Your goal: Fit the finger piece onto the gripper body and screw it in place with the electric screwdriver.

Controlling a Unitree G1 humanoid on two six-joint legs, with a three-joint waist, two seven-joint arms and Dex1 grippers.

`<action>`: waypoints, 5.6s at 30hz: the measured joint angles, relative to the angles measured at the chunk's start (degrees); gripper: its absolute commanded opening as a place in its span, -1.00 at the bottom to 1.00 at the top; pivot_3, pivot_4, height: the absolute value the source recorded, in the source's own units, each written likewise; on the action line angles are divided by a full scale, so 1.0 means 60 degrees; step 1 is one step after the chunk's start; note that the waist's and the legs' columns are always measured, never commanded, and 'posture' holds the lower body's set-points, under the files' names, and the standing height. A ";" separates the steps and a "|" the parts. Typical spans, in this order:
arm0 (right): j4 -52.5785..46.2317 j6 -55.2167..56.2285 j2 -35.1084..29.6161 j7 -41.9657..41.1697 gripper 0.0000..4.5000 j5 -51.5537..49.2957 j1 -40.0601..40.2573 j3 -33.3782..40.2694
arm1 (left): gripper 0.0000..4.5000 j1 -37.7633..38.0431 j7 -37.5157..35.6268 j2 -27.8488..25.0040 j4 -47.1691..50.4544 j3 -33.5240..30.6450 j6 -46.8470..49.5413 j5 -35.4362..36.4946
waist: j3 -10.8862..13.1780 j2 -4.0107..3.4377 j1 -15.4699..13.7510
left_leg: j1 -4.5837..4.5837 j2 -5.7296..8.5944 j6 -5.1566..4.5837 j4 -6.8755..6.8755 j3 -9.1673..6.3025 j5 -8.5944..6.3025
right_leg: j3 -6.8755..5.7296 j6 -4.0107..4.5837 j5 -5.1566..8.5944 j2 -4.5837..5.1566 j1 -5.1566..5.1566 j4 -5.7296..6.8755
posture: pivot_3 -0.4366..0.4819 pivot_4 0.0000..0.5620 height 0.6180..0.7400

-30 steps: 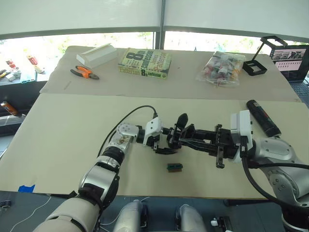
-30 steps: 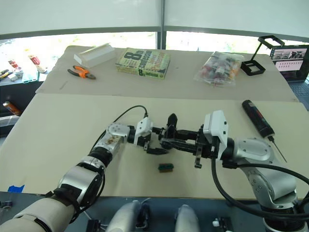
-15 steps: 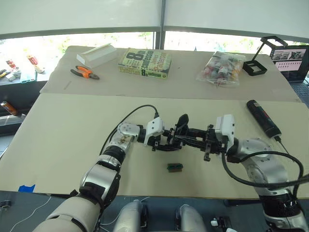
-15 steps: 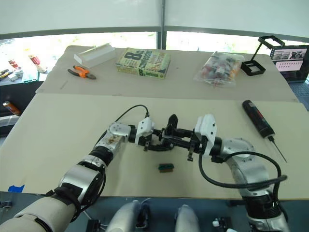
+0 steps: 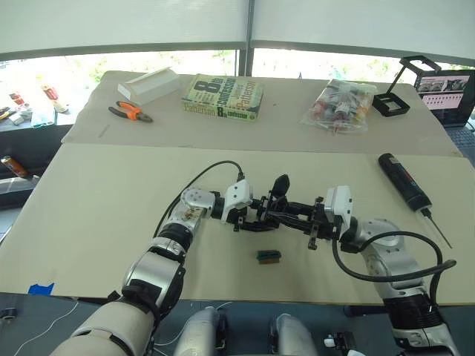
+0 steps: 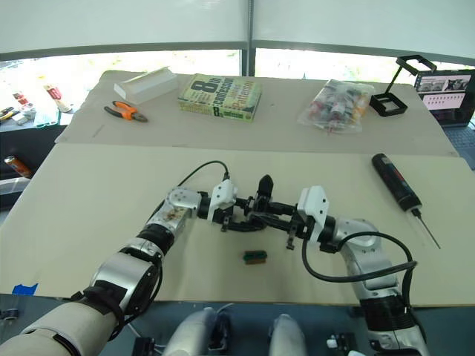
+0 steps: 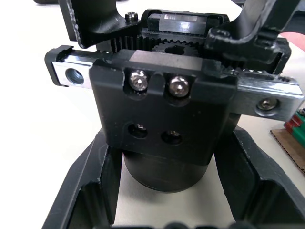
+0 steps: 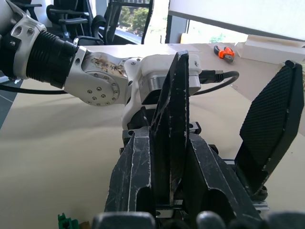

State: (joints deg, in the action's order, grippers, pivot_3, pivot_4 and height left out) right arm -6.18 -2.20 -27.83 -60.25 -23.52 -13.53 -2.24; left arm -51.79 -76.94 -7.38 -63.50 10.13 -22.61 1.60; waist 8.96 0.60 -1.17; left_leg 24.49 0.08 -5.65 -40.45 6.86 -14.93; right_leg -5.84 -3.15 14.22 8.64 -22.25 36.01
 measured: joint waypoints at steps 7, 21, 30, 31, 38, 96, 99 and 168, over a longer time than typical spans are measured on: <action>0.0079 0.0133 0.0127 0.0038 -0.82 0.0007 -0.0248 -0.0001 | 0.02 0.0000 0.0005 -0.0001 0.0000 0.0030 0.0000 -0.0032 | 0.0000 -0.0001 0.0004 | -0.0002 0.0000 0.0000 -0.0002 0.0000 0.0000 | 0.0001 0.0000 0.0000 0.0000 0.0001 0.0000 | -0.05 -0.47 1.00; 0.0108 -0.0081 0.0071 0.0125 -0.82 0.0074 -0.0165 -0.0348 | 0.02 0.0000 0.0051 0.0000 0.0000 0.0014 0.0026 -0.0103 | -0.0002 -0.0002 0.0016 | -0.0017 -0.0001 0.0000 -0.0006 -0.0001 0.0000 | 0.0002 0.0000 0.0000 0.0003 0.0012 -0.0001 | -0.05 -0.47 1.00; -0.0402 -0.0799 -0.0361 0.0232 -0.82 0.0045 -0.0144 -0.0451 | 0.02 0.0000 0.0079 0.0000 0.0000 0.0009 0.0023 -0.0107 | -0.0009 -0.0002 0.0010 | -0.0021 0.0000 0.0001 -0.0007 -0.0004 -0.0001 | 0.0001 0.0001 0.0000 0.0009 0.0014 -0.0001 | -0.05 -0.47 1.00; -0.0437 -0.0877 -0.0371 0.0246 -0.82 0.0040 -0.0148 -0.0451 | 0.02 0.0001 0.0079 0.0000 0.0000 0.0008 0.0024 -0.0107 | -0.0009 -0.0002 0.0010 | -0.0022 0.0000 0.0001 -0.0006 -0.0004 -0.0001 | 0.0001 0.0001 0.0000 0.0009 0.0015 -0.0002 | -0.05 -0.47 1.00; -0.0644 -0.1351 -0.0506 0.0328 -0.82 0.0032 -0.0247 -0.0483 | 0.02 0.0001 0.0087 0.0001 0.0000 0.0008 0.0024 -0.0108 | -0.0011 -0.0002 0.0010 | -0.0022 0.0000 0.0001 -0.0006 -0.0008 -0.0001 | 0.0000 0.0001 0.0000 0.0010 0.0015 -0.0003 | -0.05 -0.47 1.00; -0.2907 -0.2844 -0.1128 0.0512 1.00 -0.1860 -0.0017 0.1240 | 0.87 0.0087 0.0623 0.0177 0.0064 -0.0244 0.0478 -0.0202 | -0.0078 0.0003 0.0011 | -0.0010 0.0003 -0.0020 -0.0005 -0.0021 -0.0016 | -0.0007 0.0000 -0.0002 0.0042 0.0006 -0.0005 | -0.05 -0.47 1.00; -0.3844 -0.3131 -0.1918 0.0594 1.00 -0.2327 0.0833 0.2285 | 0.98 0.0282 0.0575 0.0021 0.0412 -0.0309 0.0532 -0.0136 | -0.0077 0.0004 0.0002 | -0.0007 0.0001 -0.0021 0.0004 -0.0021 -0.0017 | -0.0007 0.0000 -0.0002 0.0042 0.0003 -0.0013 | -0.05 -0.47 1.00; 1.2850 0.0357 -0.3675 0.2072 -0.17 0.3317 -0.4872 0.2416 | 1.00 0.4638 0.1050 -0.4546 1.1210 -0.2182 0.6508 0.4876 | -0.0056 -0.0096 0.0372 | -0.0106 -0.0017 0.0047 0.0112 0.0077 0.0023 | 0.0074 0.0009 0.0018 -0.0001 0.0026 -0.0037 | -0.05 -0.47 1.00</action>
State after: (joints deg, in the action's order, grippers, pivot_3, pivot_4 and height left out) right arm 70.92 -0.06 -49.88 -47.82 -3.61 -42.77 12.26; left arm -23.96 -70.65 -34.66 3.76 -2.96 16.43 30.86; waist 8.62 0.02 1.07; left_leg 23.86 -0.03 -5.37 -39.78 7.33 -14.79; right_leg -5.40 -3.09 14.32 8.64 -22.09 35.78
